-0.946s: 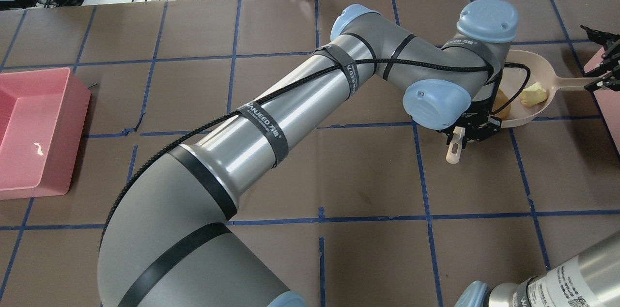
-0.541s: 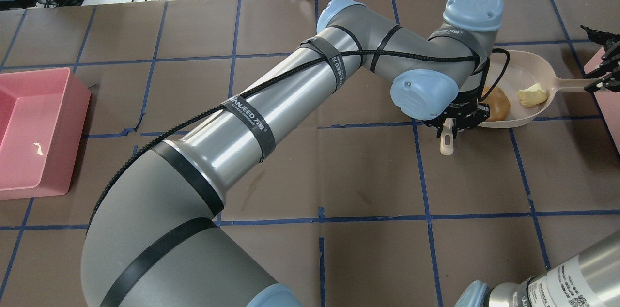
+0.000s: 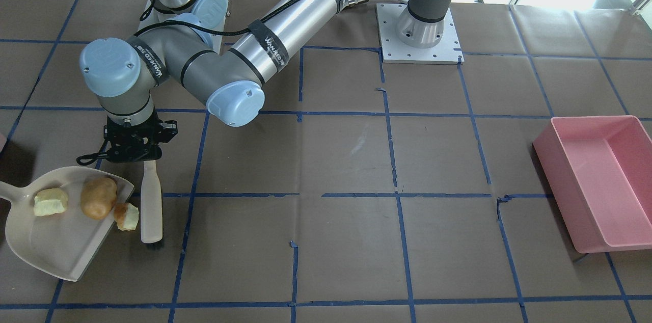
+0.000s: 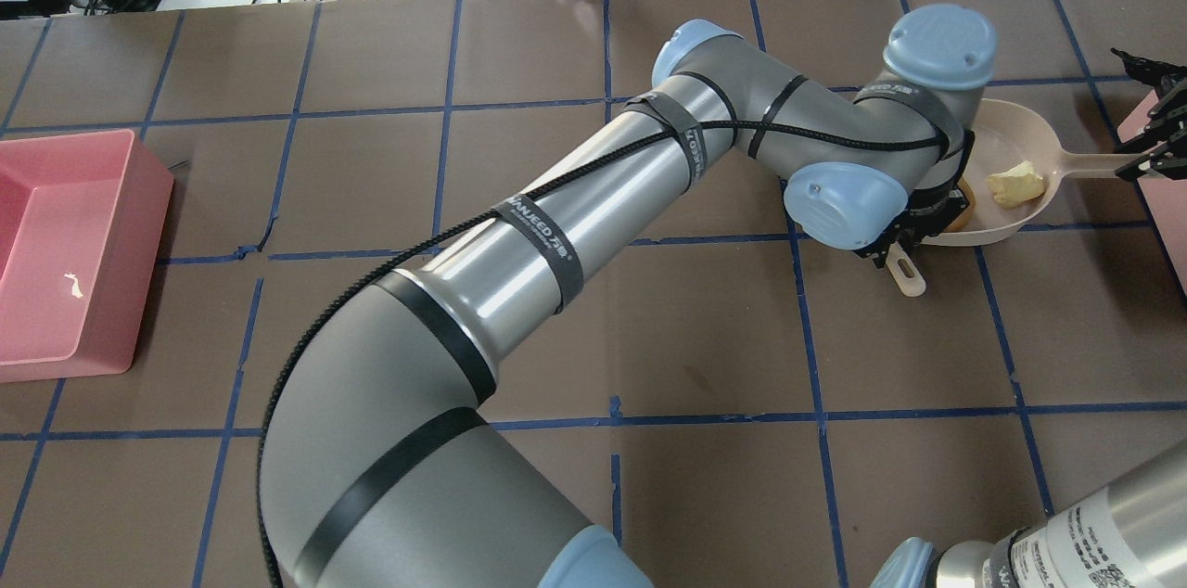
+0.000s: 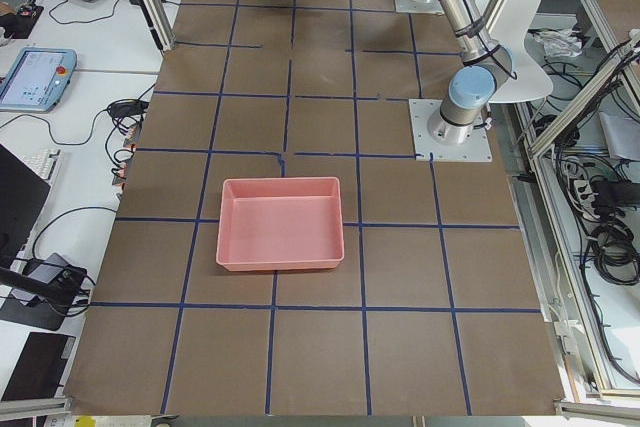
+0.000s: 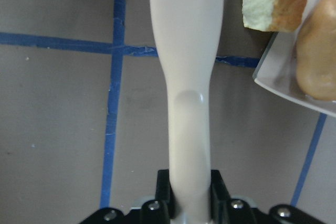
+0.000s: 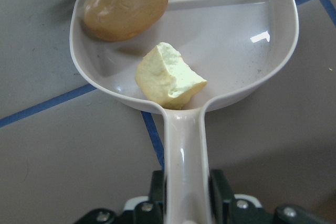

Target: Sweep and dump trash in nearest bin

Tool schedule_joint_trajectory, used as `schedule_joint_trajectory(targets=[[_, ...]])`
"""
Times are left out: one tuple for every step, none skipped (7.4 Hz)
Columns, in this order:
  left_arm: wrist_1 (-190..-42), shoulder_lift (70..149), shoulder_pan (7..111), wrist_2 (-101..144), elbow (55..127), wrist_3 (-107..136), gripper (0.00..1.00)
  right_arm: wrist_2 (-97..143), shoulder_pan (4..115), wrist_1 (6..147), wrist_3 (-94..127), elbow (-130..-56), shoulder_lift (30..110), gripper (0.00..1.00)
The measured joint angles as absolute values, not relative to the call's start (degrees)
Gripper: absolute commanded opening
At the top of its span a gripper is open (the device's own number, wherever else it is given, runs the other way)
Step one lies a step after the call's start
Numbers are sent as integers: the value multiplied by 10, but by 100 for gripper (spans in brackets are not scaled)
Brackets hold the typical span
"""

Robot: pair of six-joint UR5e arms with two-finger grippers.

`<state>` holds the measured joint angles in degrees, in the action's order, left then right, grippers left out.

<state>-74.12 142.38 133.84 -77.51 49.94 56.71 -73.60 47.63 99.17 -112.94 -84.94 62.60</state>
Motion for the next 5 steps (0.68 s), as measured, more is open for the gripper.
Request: schedule_joint_trajectory(targets=[[-739, 1449, 1353, -776, 473, 589, 0, -737, 476, 993, -1129, -851, 624, 3], [-738, 1465, 1361, -777, 457, 596, 0, -738, 476, 994, -1130, -851, 620, 3], [-737, 1471, 1364, -778, 449, 582, 0, -739, 476, 996, -1130, -851, 615, 3], [-736, 1474, 1365, -782, 442, 533, 0, -740, 476, 996, -1130, -851, 613, 3], [-736, 1475, 1365, -790, 434, 470, 0, -741, 476, 997, -1130, -851, 612, 3]])
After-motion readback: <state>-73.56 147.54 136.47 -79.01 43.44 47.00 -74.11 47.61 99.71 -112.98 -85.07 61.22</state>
